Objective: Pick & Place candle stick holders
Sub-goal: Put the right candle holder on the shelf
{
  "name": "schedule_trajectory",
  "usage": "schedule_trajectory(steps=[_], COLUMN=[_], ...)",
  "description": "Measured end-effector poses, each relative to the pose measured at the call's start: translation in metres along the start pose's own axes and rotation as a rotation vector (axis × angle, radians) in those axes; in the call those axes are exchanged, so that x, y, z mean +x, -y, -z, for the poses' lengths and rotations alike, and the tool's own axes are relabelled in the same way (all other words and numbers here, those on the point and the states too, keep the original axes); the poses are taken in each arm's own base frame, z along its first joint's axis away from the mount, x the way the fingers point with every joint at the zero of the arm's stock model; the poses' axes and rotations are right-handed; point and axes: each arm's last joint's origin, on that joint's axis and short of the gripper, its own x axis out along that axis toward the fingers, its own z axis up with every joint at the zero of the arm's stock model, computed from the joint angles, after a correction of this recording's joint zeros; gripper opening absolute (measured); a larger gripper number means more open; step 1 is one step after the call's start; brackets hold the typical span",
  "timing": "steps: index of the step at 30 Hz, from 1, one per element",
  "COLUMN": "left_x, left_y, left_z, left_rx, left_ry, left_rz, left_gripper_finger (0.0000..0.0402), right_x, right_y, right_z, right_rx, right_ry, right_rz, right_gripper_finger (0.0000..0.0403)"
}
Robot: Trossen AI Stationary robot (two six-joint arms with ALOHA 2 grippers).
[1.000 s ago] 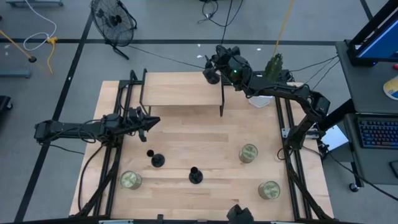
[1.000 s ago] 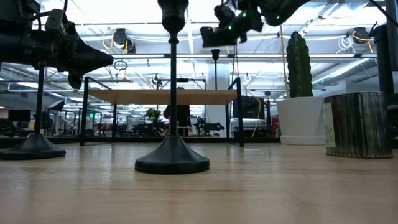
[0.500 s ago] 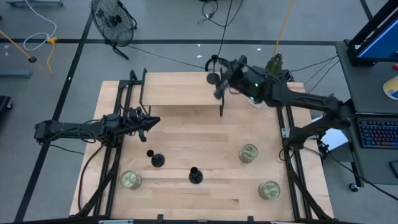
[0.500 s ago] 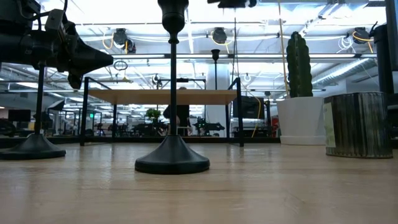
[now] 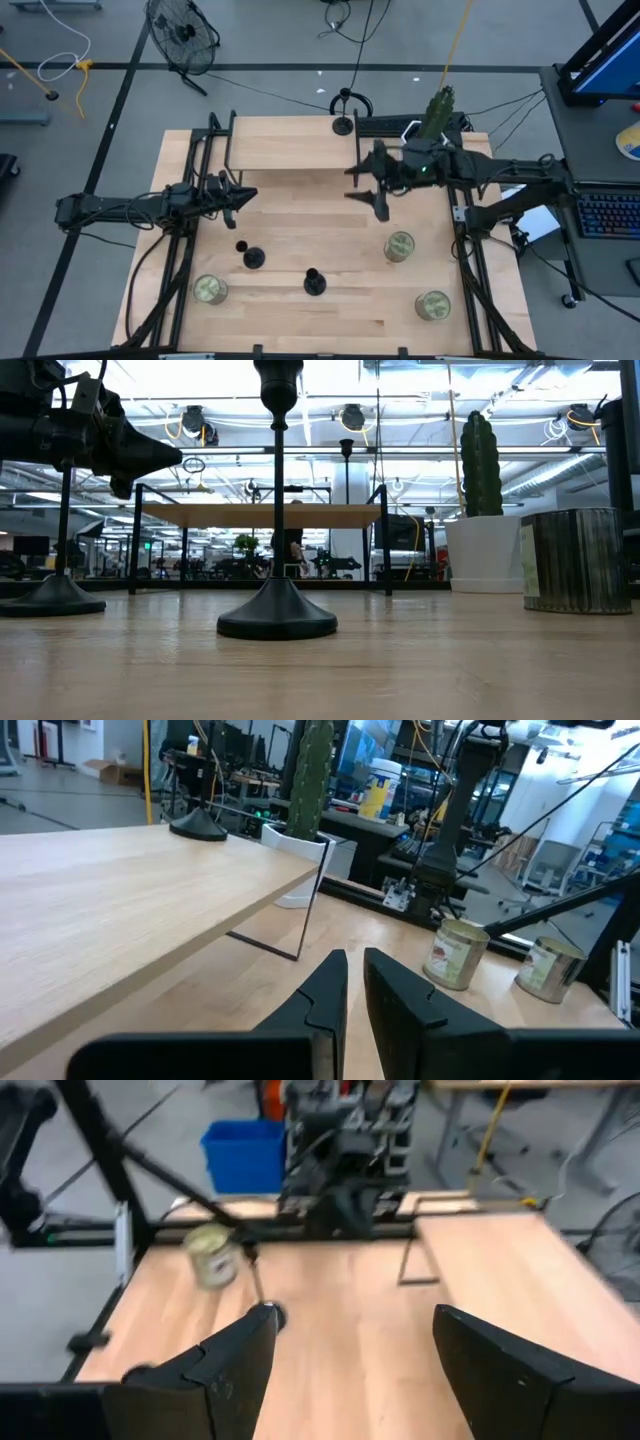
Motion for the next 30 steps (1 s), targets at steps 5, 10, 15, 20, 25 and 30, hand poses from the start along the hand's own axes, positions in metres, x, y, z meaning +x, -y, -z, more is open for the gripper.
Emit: schedule_trajectory(steps=[5, 10, 15, 20, 25, 30], left_x=[0.000, 0.000, 0.000, 0.000, 0.000, -0.001], left_y=[0.000, 0.000, 0.000, -0.001, -0.002, -0.003], left_z=[0.000, 0.001, 0.002, 0.004, 0.008, 0.010], left_rx=[0.001, 0.003, 0.001, 0.004, 0.016, 0.020], left_ry=[-0.001, -0.010, -0.019, -0.039, -0.081, -0.103], left_rz=[0.000, -0.002, -0.004, -0.008, -0.019, -0.024], left_gripper_finger=[0.0042, 0.0042, 0.0042, 0.0042, 0.0042, 0.0042], right_x=[0.017, 0.041, 0.067, 0.085, 0.094, 0.104], right_y=[-0.020, -0.037, -0.051, -0.064, -0.080, -0.096], right_z=[0.010, 0.022, 0.033, 0.045, 0.055, 0.070], right_rx=[-0.072, -0.102, -0.092, -0.090, -0.117, -0.131], right_ry=[-0.066, -0.125, -0.153, -0.191, -0.231, -0.292], right_rz=[-0.093, -0.188, -0.235, -0.261, -0.293, -0.325], right_gripper_finger=[0.0261, 0.0260, 0.0260, 0.0259, 0.0259, 0.0259])
